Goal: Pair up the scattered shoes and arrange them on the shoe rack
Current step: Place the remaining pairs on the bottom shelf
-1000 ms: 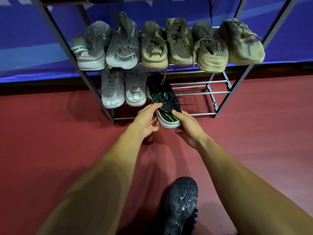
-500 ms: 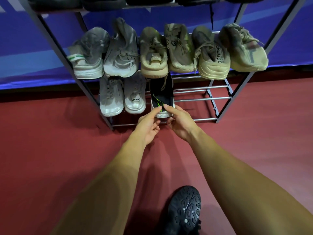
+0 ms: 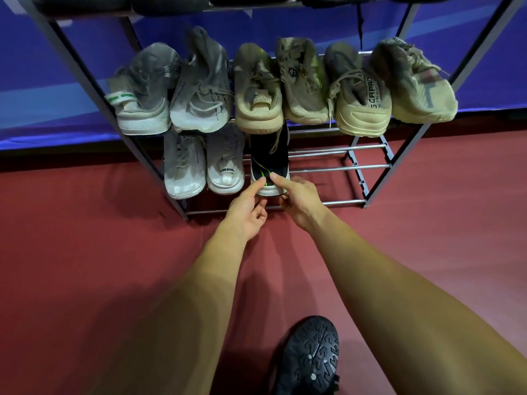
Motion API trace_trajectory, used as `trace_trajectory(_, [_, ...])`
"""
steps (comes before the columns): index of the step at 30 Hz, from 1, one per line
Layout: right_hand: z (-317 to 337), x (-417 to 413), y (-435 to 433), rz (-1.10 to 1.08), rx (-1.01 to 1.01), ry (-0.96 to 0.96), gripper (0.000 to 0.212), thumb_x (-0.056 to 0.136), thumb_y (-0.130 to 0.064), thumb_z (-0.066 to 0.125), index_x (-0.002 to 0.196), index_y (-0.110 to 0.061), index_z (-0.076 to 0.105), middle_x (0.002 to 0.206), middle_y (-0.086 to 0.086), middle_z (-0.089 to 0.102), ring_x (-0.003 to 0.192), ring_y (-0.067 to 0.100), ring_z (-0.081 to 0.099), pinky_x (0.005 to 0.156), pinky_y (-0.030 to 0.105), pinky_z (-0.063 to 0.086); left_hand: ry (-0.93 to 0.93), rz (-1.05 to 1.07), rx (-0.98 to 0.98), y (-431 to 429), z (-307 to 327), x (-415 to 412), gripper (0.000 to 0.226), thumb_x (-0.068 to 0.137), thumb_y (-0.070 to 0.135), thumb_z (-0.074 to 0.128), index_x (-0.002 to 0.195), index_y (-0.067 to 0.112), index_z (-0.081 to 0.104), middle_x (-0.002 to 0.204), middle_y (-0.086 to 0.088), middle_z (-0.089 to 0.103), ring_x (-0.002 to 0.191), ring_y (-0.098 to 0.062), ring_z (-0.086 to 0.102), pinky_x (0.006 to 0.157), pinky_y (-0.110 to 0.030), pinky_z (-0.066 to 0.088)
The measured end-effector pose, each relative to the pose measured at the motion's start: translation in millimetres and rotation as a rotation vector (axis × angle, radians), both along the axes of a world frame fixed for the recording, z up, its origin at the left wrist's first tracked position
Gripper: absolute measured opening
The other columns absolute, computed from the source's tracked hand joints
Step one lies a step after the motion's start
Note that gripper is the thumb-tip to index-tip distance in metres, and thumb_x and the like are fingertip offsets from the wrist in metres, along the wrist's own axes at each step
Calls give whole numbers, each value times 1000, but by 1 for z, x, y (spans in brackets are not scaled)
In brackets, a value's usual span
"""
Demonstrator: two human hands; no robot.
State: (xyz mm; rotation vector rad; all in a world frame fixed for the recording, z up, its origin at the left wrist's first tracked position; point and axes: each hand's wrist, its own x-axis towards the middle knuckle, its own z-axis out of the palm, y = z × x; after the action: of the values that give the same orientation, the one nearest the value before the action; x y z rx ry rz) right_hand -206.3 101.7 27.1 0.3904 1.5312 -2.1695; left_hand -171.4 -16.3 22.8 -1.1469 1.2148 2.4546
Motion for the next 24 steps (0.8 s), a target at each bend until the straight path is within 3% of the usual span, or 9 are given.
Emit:
trace_trajectory(5, [-3,1,1,-19,32,-46,43,81,-21,81,116,-12,57,72,-5,57,55,6,46,58,22,44,9,-71,-73,-4,-1,2,30,82,31,78,109,22,70,113,1,69,97,-13,60,70,-24,40])
trace_trajectory(8, [-3,5,6,-4,69,-53,44,82,-23,80,119,-12,59,77,-3,61,61,8,51,60,23,44,19,-121,-137,-9,-2,8,25,82,36,77,103,25,71,107,3,71,102,-13,62,74,-25,42])
trace_trajectory(12, [-4,21,24,29,117,-51,34,83,-25,79,110,-17,60,80,-4,65,66,7,59,60,23,44,13,-180,-240,-12,-8,25,24,79,39,78,98,28,70,96,6,71,88,-11,63,66,-24,42])
trace_trajectory(20, [-25,99,80,140,367,-113,23,88,-25,74,102,-17,57,96,5,64,82,16,59,70,27,42,-112,-676,-504,19,-43,108,21,82,45,73,96,30,68,101,9,70,98,-11,62,71,-23,43])
trace_trajectory(24, [-54,147,100,291,566,-81,27,87,-18,75,101,-11,53,84,7,59,67,14,54,53,15,43,-190,-809,-592,35,-73,153,19,83,40,72,98,29,69,103,9,70,104,-13,62,72,-25,43])
